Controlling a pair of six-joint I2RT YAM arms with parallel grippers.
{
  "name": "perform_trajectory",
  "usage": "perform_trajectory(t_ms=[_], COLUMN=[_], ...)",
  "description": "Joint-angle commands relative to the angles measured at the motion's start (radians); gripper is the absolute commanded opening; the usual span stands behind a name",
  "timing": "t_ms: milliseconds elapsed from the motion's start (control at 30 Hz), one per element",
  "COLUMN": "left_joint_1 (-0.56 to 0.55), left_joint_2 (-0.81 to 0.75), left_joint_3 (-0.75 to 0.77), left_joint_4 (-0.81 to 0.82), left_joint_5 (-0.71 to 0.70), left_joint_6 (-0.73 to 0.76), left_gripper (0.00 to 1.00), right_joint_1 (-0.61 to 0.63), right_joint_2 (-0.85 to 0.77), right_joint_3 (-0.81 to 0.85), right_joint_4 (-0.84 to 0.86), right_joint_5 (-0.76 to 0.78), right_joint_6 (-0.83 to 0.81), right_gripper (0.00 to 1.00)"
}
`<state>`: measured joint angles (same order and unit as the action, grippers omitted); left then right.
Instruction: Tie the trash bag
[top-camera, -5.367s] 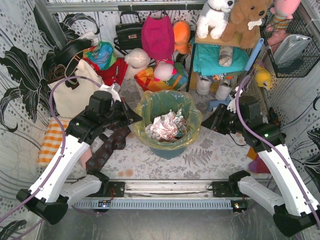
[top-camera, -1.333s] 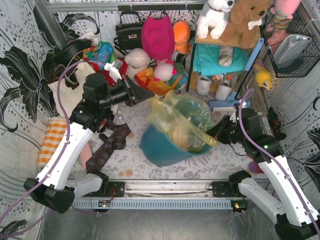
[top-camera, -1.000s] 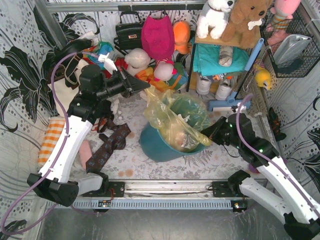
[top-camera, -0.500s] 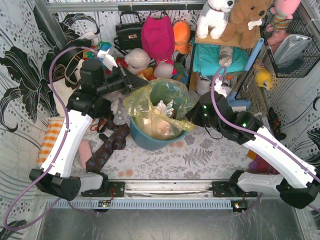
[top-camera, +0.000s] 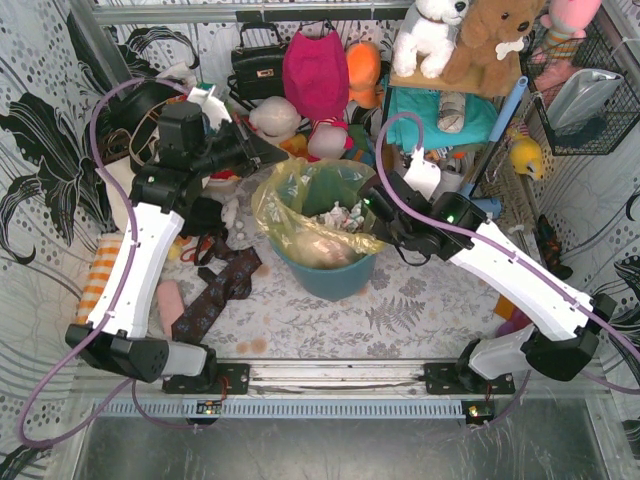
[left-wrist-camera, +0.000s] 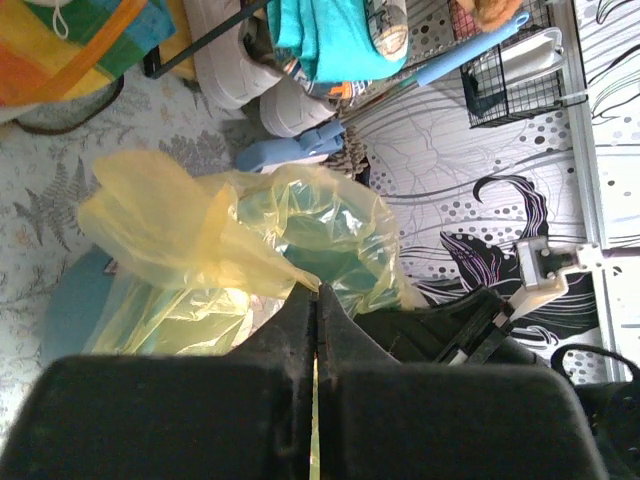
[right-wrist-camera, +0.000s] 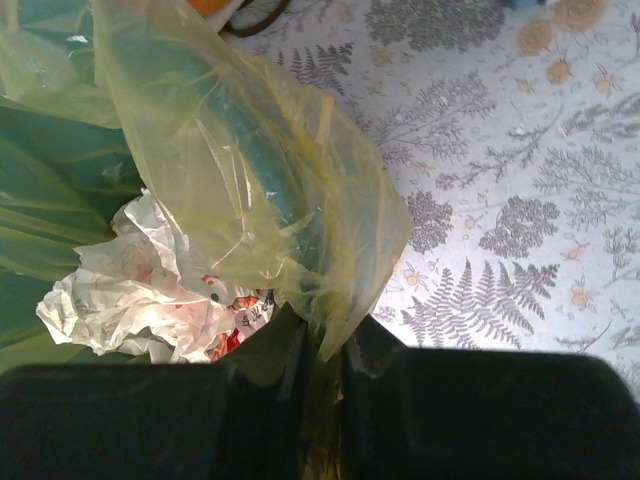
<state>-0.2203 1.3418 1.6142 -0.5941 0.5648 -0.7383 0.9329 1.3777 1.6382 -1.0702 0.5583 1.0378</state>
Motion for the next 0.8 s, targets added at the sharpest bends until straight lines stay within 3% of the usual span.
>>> perform_trajectory(t_ms=[0, 100, 233, 367, 533, 633, 767], left_joint_1=[0.007, 0.007, 0.01, 0.01, 0.014, 0.013, 0.017], left_joint_2=[0.066, 0.122, 0.17, 0.202, 0.197, 0.189, 0.173], left_joint_3=[0.089, 0.153, 0.196, 0.217, 0.19, 0.168, 0.14], left_joint_4=[0.009, -0.018, -0.027, -0.017, -0.015, -0.012, -0.008], left_joint_5=[0.032, 0.062, 0.082, 0.107, 0.109, 0.11, 0.103], left_joint_6=[0.033, 0.052, 0.065, 0.06, 0.071, 0.072, 0.075], left_gripper=[0.0, 0.0, 0.0, 0.0, 0.0, 0.0, 0.0], right_joint_1=[0.019, 0.063, 0.11, 0.112, 0.112, 0.112, 0.112], right_joint_2=[-0.002, 0.039, 0.178, 0.222, 0.218, 0.217, 0.199], right_joint_3=[0.03, 0.041, 0.238, 0.249, 0.244, 0.251, 0.323], right_joint_4=[-0.018, -0.08, -0.369, -0.392, -0.393, -0.393, -0.394], right_joint_5=[0.073, 0.12, 0.158, 0.137, 0.165, 0.175, 0.21], right_joint_6=[0.207, 0.378, 0.658, 0.73, 0.722, 0.703, 0.621], right_gripper=[0.13, 0.11, 0.07, 0.03, 0.15, 0.28, 0.58])
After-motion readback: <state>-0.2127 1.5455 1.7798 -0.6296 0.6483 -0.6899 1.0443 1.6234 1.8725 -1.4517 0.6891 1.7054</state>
